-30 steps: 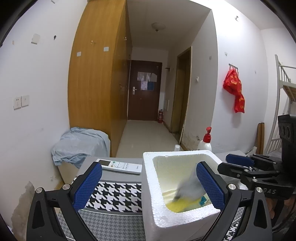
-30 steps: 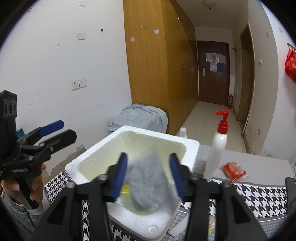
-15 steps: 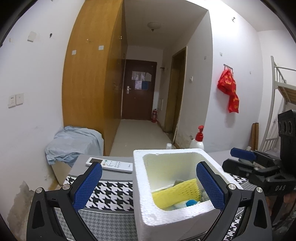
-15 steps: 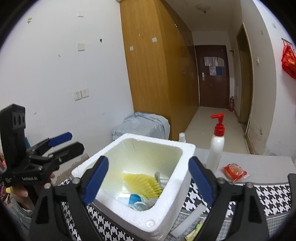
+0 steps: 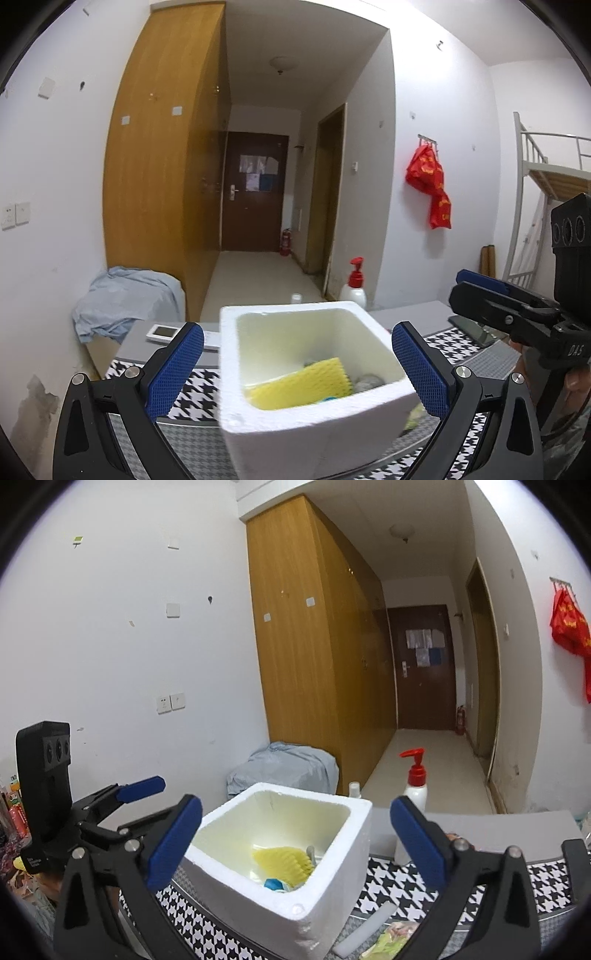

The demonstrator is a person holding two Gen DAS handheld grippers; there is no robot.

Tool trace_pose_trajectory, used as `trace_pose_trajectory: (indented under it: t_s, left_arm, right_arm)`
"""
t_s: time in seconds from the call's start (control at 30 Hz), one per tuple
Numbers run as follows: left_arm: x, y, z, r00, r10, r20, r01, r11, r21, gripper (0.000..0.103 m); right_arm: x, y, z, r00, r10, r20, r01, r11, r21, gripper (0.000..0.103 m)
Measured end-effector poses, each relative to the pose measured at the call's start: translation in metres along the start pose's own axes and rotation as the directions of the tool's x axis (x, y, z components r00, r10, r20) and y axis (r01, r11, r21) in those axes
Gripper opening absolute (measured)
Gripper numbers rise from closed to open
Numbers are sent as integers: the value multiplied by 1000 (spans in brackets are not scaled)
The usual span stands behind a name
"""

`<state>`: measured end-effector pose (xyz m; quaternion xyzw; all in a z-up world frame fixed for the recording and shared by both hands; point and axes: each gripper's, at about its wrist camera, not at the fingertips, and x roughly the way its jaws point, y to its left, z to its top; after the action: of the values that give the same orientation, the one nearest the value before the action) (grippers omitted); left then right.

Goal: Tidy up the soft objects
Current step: 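Move both tools away from the box back toward the table items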

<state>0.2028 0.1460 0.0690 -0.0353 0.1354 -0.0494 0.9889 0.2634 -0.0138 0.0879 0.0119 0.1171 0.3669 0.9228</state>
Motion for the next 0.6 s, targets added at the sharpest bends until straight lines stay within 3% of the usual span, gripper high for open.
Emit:
trace_pose_trajectory:
  t_s: [0.37, 0.6]
  left_arm:
    - [-11, -33, -13, 999, -28, 29, 28, 1000, 13, 102]
    - [-5, -44, -29, 999, -45, 9, 45, 999, 20, 102]
  right_arm:
    - [-38, -5, -24, 998, -27, 58, 29, 999, -36, 103]
    - [-46, -11, -48, 996, -78, 39, 79, 996, -39, 103]
